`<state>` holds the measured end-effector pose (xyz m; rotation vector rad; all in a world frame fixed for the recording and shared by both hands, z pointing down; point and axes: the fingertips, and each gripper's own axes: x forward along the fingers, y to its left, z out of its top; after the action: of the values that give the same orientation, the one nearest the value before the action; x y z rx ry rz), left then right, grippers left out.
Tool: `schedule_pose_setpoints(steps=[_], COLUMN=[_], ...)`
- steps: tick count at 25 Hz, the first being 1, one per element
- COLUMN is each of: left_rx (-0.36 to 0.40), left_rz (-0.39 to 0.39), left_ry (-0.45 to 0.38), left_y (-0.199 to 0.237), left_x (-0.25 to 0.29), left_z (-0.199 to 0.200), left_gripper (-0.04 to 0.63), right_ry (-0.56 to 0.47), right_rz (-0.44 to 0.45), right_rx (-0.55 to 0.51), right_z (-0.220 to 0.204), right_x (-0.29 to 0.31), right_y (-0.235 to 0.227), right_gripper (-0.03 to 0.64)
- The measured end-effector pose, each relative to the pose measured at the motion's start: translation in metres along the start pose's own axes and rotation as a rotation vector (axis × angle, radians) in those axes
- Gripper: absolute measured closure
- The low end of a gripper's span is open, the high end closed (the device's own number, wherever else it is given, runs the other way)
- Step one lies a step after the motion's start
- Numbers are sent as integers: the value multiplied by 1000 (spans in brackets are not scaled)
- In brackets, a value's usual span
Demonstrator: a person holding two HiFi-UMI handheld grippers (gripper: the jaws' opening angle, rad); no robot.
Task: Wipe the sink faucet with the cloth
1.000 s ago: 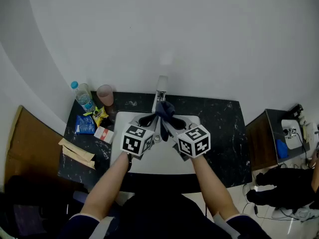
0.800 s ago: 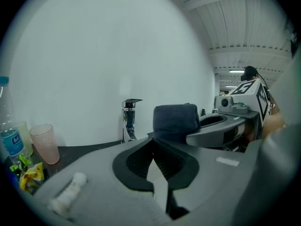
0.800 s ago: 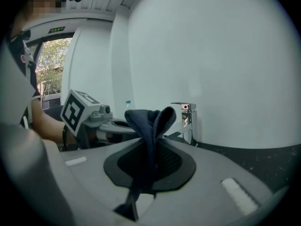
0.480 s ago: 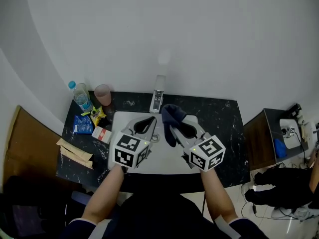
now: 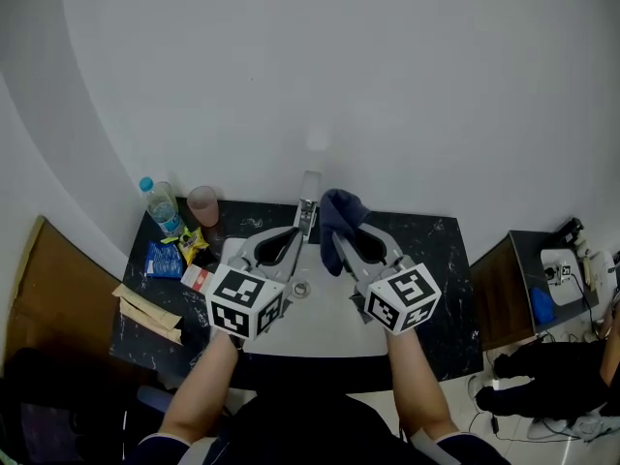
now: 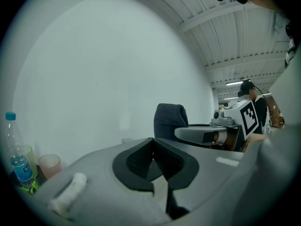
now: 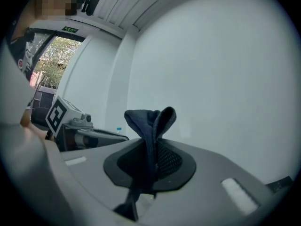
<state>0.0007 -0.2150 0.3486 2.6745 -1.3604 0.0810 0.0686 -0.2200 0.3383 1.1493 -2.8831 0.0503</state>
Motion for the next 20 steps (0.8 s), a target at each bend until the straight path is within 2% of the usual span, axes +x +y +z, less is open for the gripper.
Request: schedule_pose_setpoints(steps=[20], left_rx=[9], left_rz=[12], left_ry=[0], left_y=[4], left_x=[8], left_z=[8], left_gripper=[594], right_ry=[15], right_rz=[-11], right_rx=[25], right_z=[-4], right_x=[5], right_y=[-6], right_gripper=[567])
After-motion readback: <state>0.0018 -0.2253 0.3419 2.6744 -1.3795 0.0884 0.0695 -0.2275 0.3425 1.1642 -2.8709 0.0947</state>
